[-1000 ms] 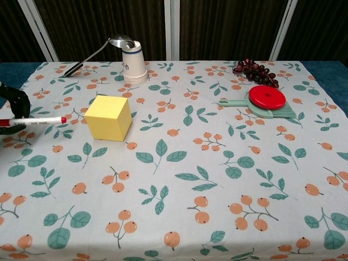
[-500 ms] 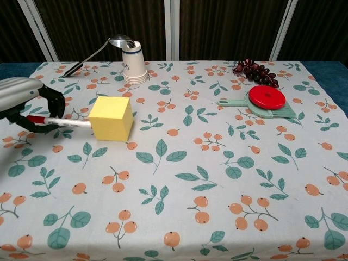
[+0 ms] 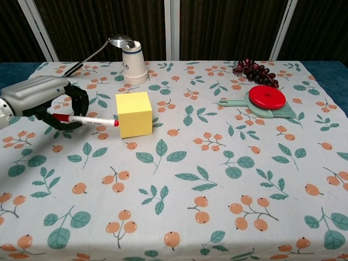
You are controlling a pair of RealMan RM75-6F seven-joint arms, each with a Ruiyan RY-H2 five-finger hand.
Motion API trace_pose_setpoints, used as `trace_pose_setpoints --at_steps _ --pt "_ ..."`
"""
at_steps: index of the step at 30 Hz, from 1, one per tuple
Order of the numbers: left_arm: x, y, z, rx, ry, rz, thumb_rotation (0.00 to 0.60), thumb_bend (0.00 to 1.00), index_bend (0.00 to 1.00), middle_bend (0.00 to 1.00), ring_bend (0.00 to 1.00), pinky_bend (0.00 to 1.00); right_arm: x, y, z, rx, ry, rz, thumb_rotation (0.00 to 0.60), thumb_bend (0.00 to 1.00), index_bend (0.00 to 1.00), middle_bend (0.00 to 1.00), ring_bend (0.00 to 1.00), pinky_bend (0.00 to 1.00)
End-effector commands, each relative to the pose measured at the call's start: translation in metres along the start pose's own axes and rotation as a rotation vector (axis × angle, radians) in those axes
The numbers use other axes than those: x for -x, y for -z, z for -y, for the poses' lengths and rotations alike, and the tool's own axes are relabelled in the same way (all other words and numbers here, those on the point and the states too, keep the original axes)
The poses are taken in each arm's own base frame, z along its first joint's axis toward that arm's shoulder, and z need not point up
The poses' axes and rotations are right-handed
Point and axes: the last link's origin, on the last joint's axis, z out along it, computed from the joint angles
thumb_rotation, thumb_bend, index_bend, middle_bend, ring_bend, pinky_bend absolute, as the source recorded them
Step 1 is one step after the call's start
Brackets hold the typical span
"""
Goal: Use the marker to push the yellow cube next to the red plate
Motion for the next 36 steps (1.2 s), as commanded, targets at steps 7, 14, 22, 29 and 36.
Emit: trace_pose_setpoints --at_steps 7,14,22,29,36 --pt "-0.004 -0.03 -0.022 -0.023 0.007 0.018 0.6 0.49 0.68 0.7 0.49 0.31 0.0 0.002 -0.003 0.006 -0.004 -0.001 0.6 0.26 0.0 0.12 0.0 0.05" --pt "-0.002 -0.044 -0.023 -0.096 0.027 0.04 0.6 0.49 0.68 0.7 0.49 0.31 0.0 0.004 -0.005 0.013 -0.004 -0.003 0.6 0.26 0.0 0.12 0.0 0.05" --pt "-0.004 -0.031 -0.01 -0.144 0.029 0.045 0.6 0.49 0.68 0.7 0.49 0.31 0.001 0.003 -0.006 0.007 -0.008 -0.001 0.6 0.25 0.0 0.12 0.0 0.05" --pt "-0.004 -0.037 -0.012 -0.151 0.057 0.038 0.6 0.49 0.68 0.7 0.49 0.31 0.001 0.003 -0.007 0.01 -0.009 -0.003 0.6 0.26 0.0 0.12 0.0 0.05" --pt "-0.005 -0.062 -0.033 -0.106 0.066 0.027 0.6 0.49 0.68 0.71 0.49 0.31 -0.001 0.005 -0.009 0.02 -0.006 -0.006 0.6 0.26 0.0 0.12 0.0 0.05"
